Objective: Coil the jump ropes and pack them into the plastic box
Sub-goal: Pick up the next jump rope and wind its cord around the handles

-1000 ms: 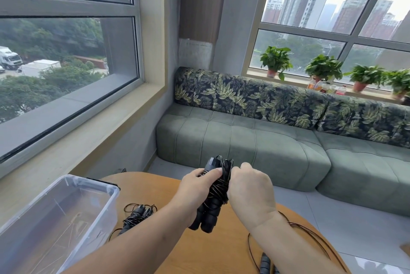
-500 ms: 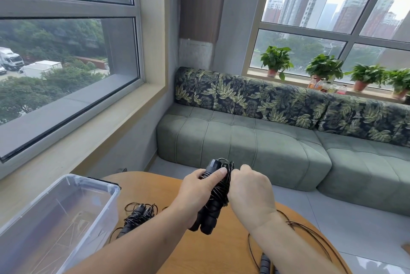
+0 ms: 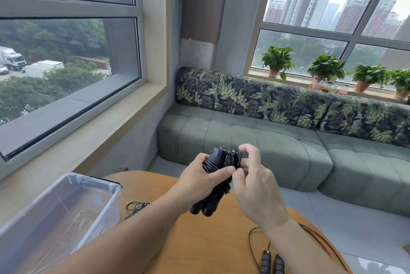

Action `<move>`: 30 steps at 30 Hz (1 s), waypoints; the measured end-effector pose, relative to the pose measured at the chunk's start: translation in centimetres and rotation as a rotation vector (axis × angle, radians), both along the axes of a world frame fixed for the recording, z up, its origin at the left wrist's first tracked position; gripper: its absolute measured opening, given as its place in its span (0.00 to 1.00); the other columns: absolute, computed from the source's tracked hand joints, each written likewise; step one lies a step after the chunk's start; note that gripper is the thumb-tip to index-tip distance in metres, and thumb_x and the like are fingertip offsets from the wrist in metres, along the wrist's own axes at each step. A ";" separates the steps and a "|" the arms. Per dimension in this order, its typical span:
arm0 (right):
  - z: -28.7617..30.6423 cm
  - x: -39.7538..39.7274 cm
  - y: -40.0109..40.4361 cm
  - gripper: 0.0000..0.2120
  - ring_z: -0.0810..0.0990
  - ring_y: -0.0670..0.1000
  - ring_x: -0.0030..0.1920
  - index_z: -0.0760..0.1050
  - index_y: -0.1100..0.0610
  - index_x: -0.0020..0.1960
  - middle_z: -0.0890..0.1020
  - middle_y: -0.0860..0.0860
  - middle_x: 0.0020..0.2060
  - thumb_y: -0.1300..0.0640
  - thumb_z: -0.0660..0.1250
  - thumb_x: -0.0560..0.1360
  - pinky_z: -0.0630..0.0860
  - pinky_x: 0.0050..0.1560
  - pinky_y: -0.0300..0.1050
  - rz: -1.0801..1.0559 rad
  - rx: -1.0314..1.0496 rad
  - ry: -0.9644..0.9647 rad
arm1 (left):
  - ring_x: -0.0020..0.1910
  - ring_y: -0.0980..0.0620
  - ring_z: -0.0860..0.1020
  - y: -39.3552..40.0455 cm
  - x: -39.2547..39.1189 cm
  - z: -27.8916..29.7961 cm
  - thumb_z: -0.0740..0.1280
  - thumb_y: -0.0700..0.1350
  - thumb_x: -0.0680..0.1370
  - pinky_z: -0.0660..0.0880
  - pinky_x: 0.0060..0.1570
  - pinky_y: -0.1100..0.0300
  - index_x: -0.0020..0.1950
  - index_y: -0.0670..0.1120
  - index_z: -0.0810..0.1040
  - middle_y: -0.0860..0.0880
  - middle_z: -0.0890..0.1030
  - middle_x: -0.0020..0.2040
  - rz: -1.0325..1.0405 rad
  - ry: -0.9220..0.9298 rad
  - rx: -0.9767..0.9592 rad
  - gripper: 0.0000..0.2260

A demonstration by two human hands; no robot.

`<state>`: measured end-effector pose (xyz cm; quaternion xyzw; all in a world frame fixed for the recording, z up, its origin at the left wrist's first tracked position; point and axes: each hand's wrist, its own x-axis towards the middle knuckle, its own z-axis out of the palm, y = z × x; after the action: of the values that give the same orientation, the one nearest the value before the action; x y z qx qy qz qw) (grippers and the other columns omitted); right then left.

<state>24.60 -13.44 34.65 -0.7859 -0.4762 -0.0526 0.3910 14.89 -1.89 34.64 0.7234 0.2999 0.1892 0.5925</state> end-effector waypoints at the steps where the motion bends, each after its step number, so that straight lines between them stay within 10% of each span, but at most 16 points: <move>1: 0.1 -0.1 0.0 0.10 0.78 0.51 0.36 0.62 0.48 0.59 0.80 0.47 0.37 0.53 0.56 0.78 0.74 0.39 0.50 -0.003 0.023 -0.004 | 0.33 0.65 0.80 0.1 0.0 0.2 0.75 0.60 0.70 0.72 0.31 0.72 0.54 0.50 0.74 0.58 0.83 0.36 -0.003 0.014 0.023 0.21; 5: 0.7 -1.2 0.2 0.11 0.74 0.51 0.35 0.65 0.52 0.45 0.75 0.45 0.32 0.46 0.57 0.80 0.67 0.37 0.46 -0.076 0.006 0.020 | 0.34 0.61 0.80 0.4 0.2 0.5 0.75 0.57 0.71 0.76 0.37 0.65 0.54 0.53 0.72 0.57 0.82 0.36 -0.013 0.125 0.147 0.19; 15: 1.7 -1.4 2.3 0.09 0.79 0.49 0.56 0.82 0.46 0.48 0.75 0.38 0.63 0.46 0.64 0.78 0.69 0.49 0.43 -0.361 -0.153 0.111 | 0.39 0.49 0.83 0.1 0.2 -0.2 0.76 0.51 0.67 0.80 0.39 0.51 0.52 0.52 0.68 0.51 0.84 0.40 -0.017 0.207 0.205 0.21; 23: 0.0 -0.7 3.9 0.09 0.75 0.49 0.53 0.80 0.52 0.37 0.70 0.42 0.54 0.54 0.66 0.75 0.66 0.45 0.41 -0.293 -0.166 0.280 | 0.36 0.54 0.82 1.3 -0.1 -2.1 0.76 0.50 0.69 0.76 0.34 0.61 0.54 0.48 0.68 0.52 0.85 0.38 0.002 0.243 0.126 0.21; 30: -2.4 -1.8 4.1 0.09 0.66 0.46 0.53 0.80 0.58 0.38 0.68 0.43 0.47 0.60 0.67 0.76 0.58 0.51 0.20 -0.087 -0.102 0.215 | 0.31 0.58 0.77 2.1 -0.4 -2.9 0.74 0.49 0.71 0.70 0.26 0.67 0.54 0.45 0.67 0.52 0.80 0.38 0.009 0.347 0.072 0.20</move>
<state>22.78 -9.37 32.24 -0.8258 -0.3990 0.0393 0.3967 14.44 0.26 31.73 0.7645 0.3938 0.0746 0.5048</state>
